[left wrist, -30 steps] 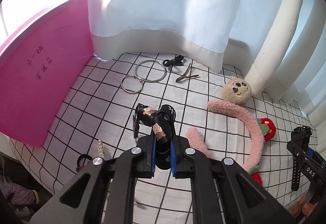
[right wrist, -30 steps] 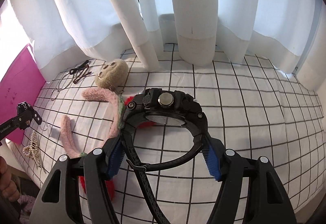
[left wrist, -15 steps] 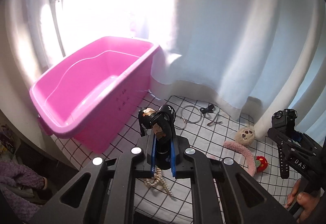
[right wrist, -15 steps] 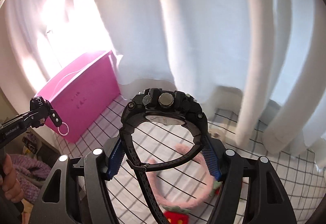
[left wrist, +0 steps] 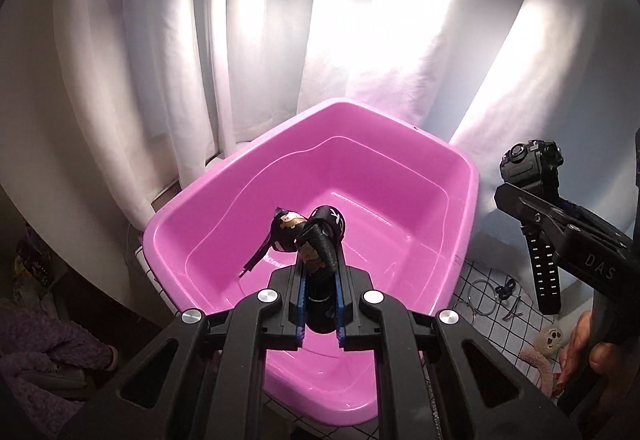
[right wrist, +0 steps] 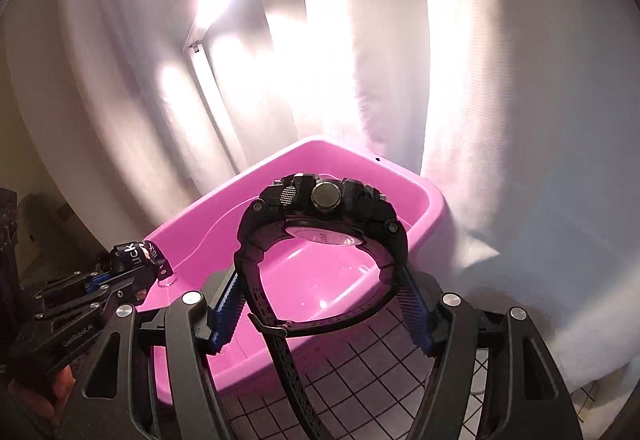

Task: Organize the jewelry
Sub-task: 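Carry the strap and watch with both tools over the pink basin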

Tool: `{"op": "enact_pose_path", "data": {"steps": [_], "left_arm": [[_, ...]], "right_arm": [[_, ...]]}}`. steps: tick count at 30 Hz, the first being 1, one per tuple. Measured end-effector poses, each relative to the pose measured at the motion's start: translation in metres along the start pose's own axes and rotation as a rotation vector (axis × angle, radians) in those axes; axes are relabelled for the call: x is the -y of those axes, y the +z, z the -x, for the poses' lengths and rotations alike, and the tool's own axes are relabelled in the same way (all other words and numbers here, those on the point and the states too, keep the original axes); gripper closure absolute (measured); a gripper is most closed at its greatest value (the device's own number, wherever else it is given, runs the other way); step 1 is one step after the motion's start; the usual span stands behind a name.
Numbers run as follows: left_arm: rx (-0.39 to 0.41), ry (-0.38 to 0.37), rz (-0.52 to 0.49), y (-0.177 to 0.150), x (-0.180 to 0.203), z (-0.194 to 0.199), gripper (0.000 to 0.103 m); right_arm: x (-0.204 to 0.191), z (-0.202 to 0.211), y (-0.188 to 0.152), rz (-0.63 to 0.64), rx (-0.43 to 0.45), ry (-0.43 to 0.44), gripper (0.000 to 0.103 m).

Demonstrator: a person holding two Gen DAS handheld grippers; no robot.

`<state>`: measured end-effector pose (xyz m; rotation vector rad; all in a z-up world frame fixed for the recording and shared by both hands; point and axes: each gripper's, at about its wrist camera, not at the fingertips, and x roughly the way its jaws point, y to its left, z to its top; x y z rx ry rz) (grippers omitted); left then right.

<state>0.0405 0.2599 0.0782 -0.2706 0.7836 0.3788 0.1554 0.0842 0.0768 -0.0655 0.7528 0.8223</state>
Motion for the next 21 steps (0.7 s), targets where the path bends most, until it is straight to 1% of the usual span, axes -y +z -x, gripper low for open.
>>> {"op": "enact_pose_path", "data": {"steps": [3,5,7,11,15,21], "left_arm": [[-0.044,0.003,0.012,0.012,-0.016,-0.027,0.092],[-0.082,0.005,0.016,0.016,-0.020,-0.044,0.092],[-0.125,0.005,0.026,0.020,-0.026,-0.062,0.092],[-0.207,0.002,0.036,0.020,-0.030,-0.089,0.092],[-0.284,0.005,0.053,0.018,-0.035,-0.108,0.092],[-0.363,0.020,0.074,0.012,-0.042,-0.125,0.091]], "right_arm": [[-0.014,-0.038,0.021,0.022,-0.052,0.016,0.038],[-0.015,-0.063,0.027,0.023,-0.105,0.032,0.038],[-0.020,-0.094,0.041,0.038,-0.172,0.021,0.038],[-0.017,-0.134,0.048,0.041,-0.291,0.019,0.038],[-0.012,-0.167,0.052,0.050,-0.390,0.008,0.038],[-0.009,-0.204,0.048,0.073,-0.515,-0.031,0.038]]}}
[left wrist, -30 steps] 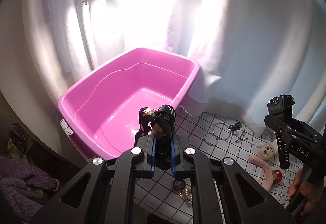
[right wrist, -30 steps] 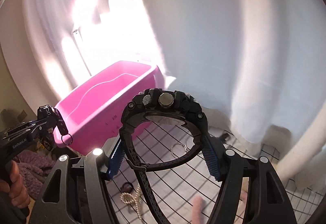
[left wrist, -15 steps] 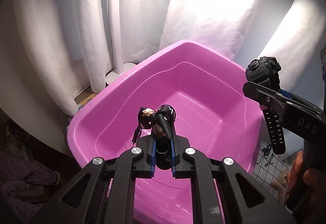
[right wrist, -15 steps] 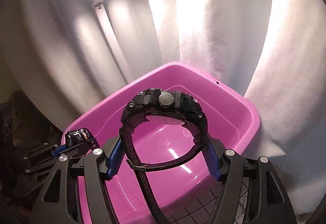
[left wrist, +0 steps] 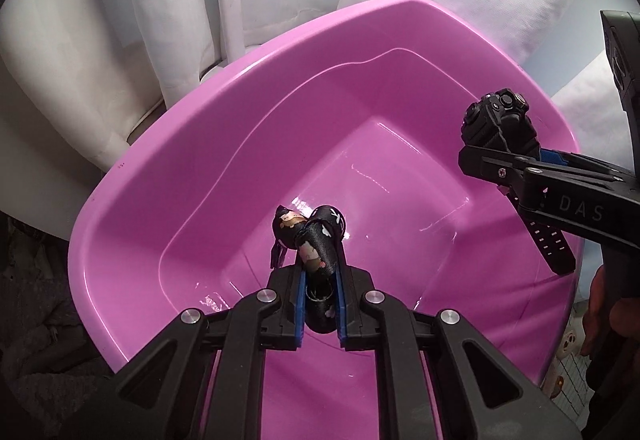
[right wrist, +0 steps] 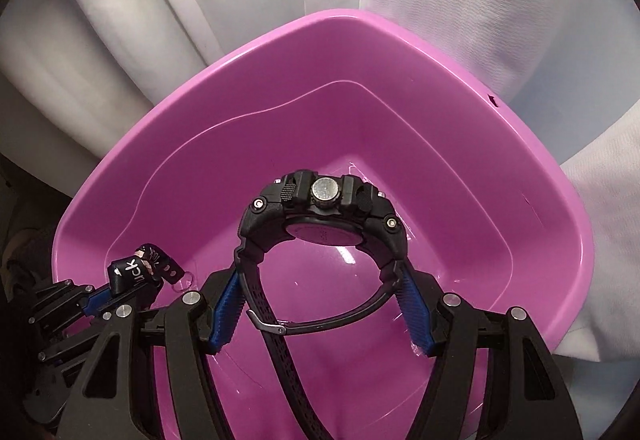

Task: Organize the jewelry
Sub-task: 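Open both tools to drop the strap and watch into the basin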

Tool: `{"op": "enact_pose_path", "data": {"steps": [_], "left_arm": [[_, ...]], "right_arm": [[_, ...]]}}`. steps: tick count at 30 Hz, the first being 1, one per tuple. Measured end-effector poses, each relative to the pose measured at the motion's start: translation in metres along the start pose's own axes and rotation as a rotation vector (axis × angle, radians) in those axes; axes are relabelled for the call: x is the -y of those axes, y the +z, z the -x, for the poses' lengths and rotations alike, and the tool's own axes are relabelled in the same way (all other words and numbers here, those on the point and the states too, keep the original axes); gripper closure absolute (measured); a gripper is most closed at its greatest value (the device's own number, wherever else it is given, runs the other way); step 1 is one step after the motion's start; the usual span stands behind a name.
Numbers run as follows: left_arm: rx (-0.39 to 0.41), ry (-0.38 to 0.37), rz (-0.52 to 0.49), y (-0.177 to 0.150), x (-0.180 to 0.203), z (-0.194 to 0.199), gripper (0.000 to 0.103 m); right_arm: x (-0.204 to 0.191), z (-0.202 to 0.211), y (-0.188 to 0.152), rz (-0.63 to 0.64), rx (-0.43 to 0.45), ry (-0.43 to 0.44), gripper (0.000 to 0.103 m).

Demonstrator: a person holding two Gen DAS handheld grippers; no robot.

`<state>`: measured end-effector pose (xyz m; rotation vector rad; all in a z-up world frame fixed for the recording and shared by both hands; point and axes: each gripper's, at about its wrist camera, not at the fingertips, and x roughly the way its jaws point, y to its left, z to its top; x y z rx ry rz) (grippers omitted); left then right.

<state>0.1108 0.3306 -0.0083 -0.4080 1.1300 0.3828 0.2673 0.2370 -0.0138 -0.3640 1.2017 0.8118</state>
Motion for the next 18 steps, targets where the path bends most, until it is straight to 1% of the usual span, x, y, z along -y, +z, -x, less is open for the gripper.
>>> {"op": "enact_pose_path", "data": {"steps": [4,9,11,12,13,14,16,18], "left_arm": [[-0.034,0.010,0.009,-0.003,-0.002,-0.006,0.090],[-0.054,0.038,0.016,-0.005,-0.005,-0.011,0.081],[-0.041,0.052,0.009,-0.006,-0.005,-0.007,0.059],[-0.027,0.053,-0.001,-0.007,-0.005,-0.005,0.053],[-0.011,0.062,-0.014,-0.007,-0.002,-0.001,0.044],[0.001,0.067,-0.021,-0.008,0.000,0.001,0.039],[0.008,0.064,-0.022,-0.011,0.002,0.004,0.035],[0.011,0.067,-0.021,-0.012,0.000,0.006,0.034]], "right_arm": [[0.000,-0.015,0.006,0.008,-0.050,-0.020,0.038],[0.002,-0.029,0.013,0.005,-0.099,-0.044,0.037],[-0.002,-0.031,0.013,0.008,-0.098,-0.047,0.037],[-0.003,-0.031,0.015,0.009,-0.093,-0.047,0.037],[-0.003,-0.030,0.016,0.008,-0.089,-0.048,0.037],[-0.004,-0.028,0.017,0.007,-0.085,-0.049,0.037],[-0.005,-0.025,0.019,0.009,-0.067,-0.057,0.035],[-0.002,-0.021,0.015,0.002,-0.064,-0.051,0.035]]}}
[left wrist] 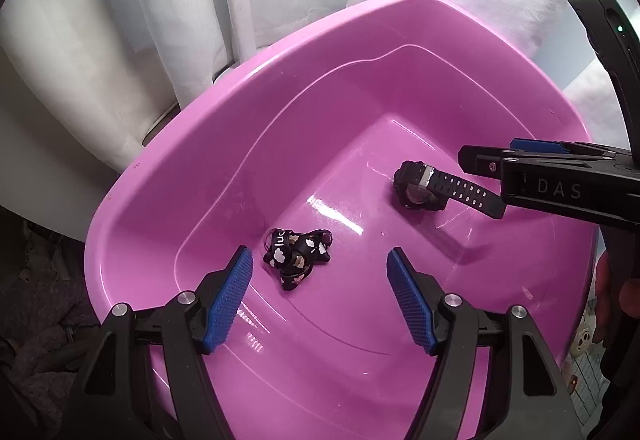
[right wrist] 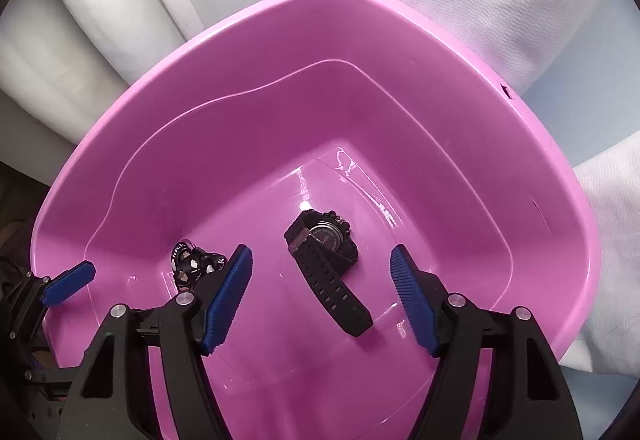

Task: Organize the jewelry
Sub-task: 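Open both tools to drop the strap and watch into the basin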

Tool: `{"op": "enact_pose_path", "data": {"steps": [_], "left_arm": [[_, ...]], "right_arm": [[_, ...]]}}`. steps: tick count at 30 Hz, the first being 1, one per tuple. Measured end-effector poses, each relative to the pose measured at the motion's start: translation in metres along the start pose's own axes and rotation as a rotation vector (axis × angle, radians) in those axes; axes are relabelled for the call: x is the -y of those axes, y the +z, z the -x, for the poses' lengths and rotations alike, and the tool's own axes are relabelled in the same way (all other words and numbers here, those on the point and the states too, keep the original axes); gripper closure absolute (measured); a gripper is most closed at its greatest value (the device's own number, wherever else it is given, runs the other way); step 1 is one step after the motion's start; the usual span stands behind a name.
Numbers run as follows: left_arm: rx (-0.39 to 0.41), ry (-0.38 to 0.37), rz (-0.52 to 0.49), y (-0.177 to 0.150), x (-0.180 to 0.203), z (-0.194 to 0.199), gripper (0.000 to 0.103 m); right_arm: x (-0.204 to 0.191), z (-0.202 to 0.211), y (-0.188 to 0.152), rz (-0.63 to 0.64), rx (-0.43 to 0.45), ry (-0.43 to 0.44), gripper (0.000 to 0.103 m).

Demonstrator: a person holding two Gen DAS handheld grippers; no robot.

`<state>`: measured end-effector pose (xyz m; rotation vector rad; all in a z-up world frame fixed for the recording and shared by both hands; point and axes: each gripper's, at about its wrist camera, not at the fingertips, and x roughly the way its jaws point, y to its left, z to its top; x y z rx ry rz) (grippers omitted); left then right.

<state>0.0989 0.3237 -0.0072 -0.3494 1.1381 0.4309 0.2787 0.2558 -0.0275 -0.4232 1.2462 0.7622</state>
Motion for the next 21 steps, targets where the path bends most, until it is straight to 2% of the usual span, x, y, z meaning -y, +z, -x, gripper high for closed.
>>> {"op": "enact_pose_path", "data": {"steps": [6,13,21], "left_arm": [[0.016,0.004,0.018,-0.004,-0.004,0.006,0.030],[0.028,0.000,0.044,-0.005,-0.009,0.002,0.030],[0.067,0.007,0.047,-0.007,-0.006,0.016,0.030]], "right_arm": [[-0.004,0.012,-0.018,-0.009,0.012,0.001,0.035],[0.001,0.027,-0.028,-0.015,0.029,0.009,0.035],[0.002,0.044,-0.038,-0.023,0.057,0.020,0.035]]}}
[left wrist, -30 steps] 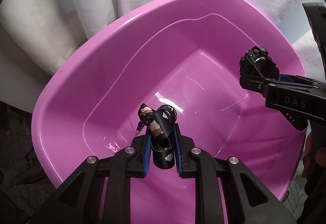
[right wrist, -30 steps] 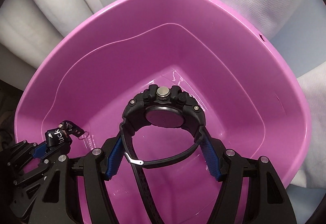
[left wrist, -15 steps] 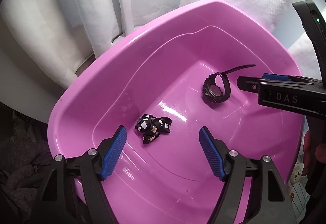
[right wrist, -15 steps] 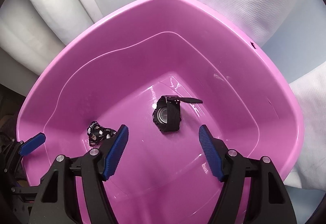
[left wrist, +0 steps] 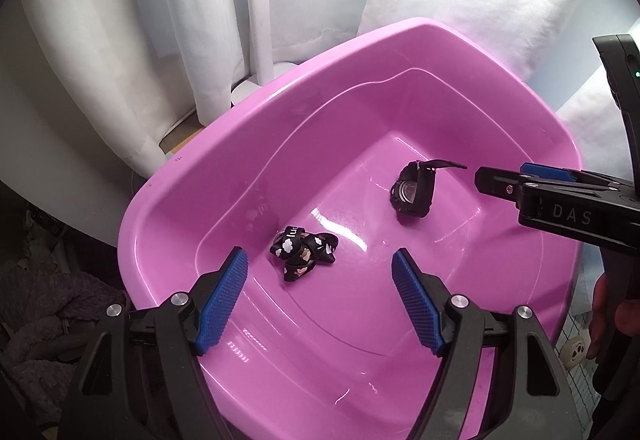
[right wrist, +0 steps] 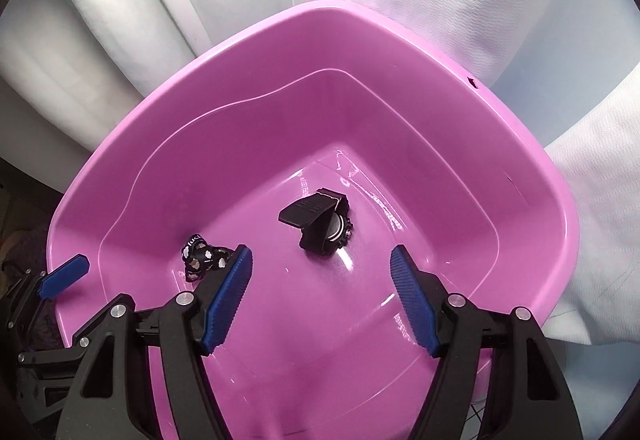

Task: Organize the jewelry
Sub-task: 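Open both tools to drop the strap and watch into the basin, then move both tools back over the table toward the pearl clip and headband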

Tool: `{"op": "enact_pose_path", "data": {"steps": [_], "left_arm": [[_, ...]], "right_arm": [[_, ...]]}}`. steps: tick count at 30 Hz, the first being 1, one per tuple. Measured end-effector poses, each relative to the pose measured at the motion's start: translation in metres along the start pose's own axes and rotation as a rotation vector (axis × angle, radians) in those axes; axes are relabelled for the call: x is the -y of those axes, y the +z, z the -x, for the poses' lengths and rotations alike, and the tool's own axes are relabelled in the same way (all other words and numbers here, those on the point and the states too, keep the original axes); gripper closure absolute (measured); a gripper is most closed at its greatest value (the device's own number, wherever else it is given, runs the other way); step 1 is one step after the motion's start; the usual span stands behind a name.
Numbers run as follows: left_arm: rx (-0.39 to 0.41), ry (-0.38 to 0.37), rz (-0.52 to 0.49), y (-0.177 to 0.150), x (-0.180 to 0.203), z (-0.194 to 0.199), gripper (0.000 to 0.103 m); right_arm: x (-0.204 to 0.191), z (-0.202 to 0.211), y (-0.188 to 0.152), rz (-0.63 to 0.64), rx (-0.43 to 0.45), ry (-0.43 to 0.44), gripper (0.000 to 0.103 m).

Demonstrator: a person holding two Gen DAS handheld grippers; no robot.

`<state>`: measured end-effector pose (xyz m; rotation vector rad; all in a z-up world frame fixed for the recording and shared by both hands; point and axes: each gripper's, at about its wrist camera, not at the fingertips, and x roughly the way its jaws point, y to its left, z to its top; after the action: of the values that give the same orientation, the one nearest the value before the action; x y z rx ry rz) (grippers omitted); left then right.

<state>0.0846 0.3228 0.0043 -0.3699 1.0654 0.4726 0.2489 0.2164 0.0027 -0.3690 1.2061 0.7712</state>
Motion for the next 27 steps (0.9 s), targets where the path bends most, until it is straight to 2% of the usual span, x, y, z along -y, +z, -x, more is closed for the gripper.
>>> {"op": "enact_pose_path", "data": {"steps": [16,27], "left_arm": [[0.079,0.005,-0.040,-0.024,0.019,0.031,0.030],[0.141,-0.002,-0.086,-0.052,0.047,0.066,0.030]], "right_arm": [[0.005,0.058,-0.046,-0.017,0.094,0.000,0.035],[0.012,0.101,-0.107,-0.049,0.199,0.021,0.034]]}}
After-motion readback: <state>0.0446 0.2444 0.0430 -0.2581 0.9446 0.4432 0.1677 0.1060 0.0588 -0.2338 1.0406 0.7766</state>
